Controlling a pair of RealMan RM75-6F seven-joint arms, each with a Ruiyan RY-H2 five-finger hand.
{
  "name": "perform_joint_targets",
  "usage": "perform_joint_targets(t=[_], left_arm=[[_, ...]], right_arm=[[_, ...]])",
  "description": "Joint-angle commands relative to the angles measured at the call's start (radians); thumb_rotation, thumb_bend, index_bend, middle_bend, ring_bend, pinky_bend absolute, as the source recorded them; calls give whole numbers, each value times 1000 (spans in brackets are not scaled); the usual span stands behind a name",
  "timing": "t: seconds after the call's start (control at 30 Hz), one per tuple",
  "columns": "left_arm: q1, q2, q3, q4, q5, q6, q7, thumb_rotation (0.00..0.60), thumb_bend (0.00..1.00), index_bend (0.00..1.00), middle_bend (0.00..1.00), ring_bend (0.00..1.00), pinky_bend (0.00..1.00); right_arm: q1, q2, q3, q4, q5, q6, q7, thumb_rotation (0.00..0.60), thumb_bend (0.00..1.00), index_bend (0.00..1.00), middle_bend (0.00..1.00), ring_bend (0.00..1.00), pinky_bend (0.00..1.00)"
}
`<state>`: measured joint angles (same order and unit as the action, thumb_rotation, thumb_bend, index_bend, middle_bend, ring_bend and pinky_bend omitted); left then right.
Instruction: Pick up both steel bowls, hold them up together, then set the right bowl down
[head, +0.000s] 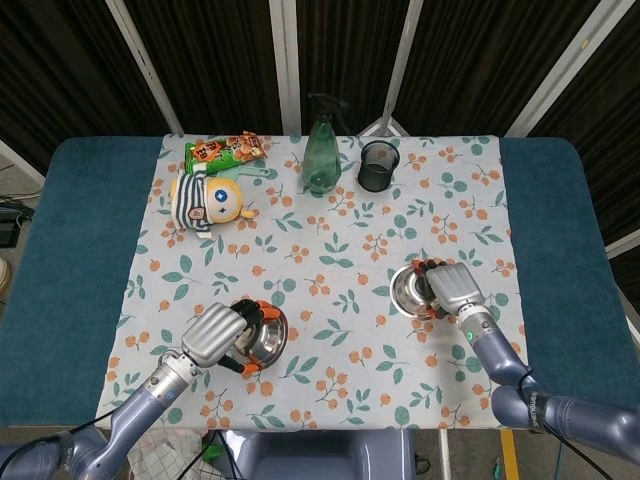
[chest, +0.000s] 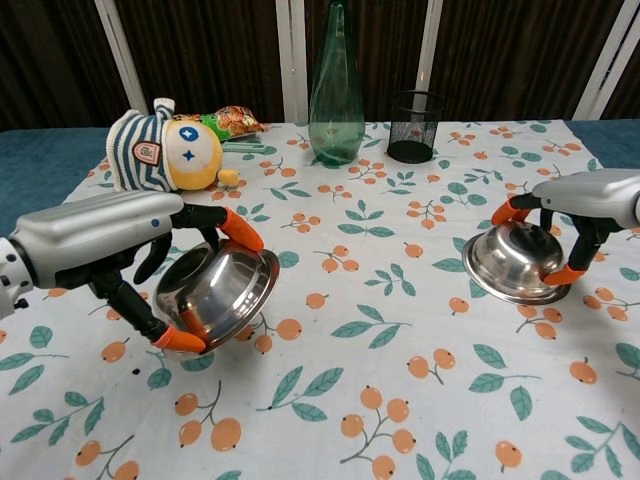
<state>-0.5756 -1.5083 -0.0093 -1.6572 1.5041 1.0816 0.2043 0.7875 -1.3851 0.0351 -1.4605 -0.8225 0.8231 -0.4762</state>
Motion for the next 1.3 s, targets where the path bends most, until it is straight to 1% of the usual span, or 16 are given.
perform_joint_targets(t=[0.03, 0.13, 0.2, 0.27, 0.33, 0.4, 0.53, 0.73, 0.9, 1.0, 1.1, 1.2, 1.23, 1.3], left_arm=[[0, 0, -1, 0, 0, 1, 1, 600, 312, 462, 606, 494, 675], [0, 0, -1, 0, -1, 1, 4, 600, 312, 462, 606, 494, 675], [1, -1, -1, 1, -1, 1, 4, 600, 311, 462, 606, 494, 675], [1, -1, -1, 2, -2, 0, 3, 600, 311, 462, 606, 494, 675], [0, -2, -1, 4, -3, -1, 2, 600, 311, 461, 606, 494, 675], [1, -2, -1, 7, -4, -2, 0, 600, 311, 461, 606, 494, 675], [1, 0, -3, 7, -4, 0, -4, 600, 311, 462, 607, 494, 675], [0, 2, -4, 8, 3, 3, -14, 600, 311, 463, 609, 494, 675], [0, -2, -7, 16, 23, 18, -41, 600, 320, 469, 613, 499, 675], [-3, -5, -9, 27, 51, 34, -94, 600, 341, 471, 616, 501, 675], [-5, -20, -12, 59, 101, 76, -186, 600, 352, 470, 615, 501, 675], [0, -45, -15, 112, 161, 146, -279, 600, 352, 468, 613, 501, 674], [2, -58, -17, 135, 185, 180, -312, 600, 352, 468, 612, 501, 673], [7, -77, -21, 169, 215, 229, -355, 600, 352, 466, 611, 501, 672]], right_arm=[[2, -2, -3, 2, 6, -5, -6, 600, 280, 220, 286, 301, 554], [3, -3, -4, 2, 13, -1, -17, 600, 280, 258, 299, 304, 555], [4, -3, -4, -1, 18, 4, -24, 600, 279, 292, 322, 327, 576], [3, -4, -5, -1, 19, 12, -30, 600, 280, 344, 364, 370, 609], [1, -6, -5, -1, 24, 18, -34, 600, 280, 415, 415, 416, 640], [-1, -7, -4, 1, 32, 25, -38, 600, 280, 502, 486, 484, 670], [-5, -10, -1, 2, 45, 42, -49, 600, 289, 626, 587, 579, 707], [-17, 10, 17, -26, 39, 70, -32, 600, 316, 674, 619, 598, 711], [-32, 57, 36, -67, 32, 82, 2, 600, 318, 689, 629, 608, 711], [-50, 102, 66, -109, 28, 73, 77, 600, 317, 692, 632, 610, 711], [-74, 157, 107, -154, 17, 43, 197, 600, 317, 693, 632, 610, 711], [-102, 224, 161, -204, 17, -27, 361, 600, 319, 692, 631, 610, 711], [-114, 254, 186, -223, 20, -65, 437, 600, 319, 692, 631, 610, 711], [-132, 299, 223, -243, 17, -130, 547, 600, 318, 692, 632, 612, 711]])
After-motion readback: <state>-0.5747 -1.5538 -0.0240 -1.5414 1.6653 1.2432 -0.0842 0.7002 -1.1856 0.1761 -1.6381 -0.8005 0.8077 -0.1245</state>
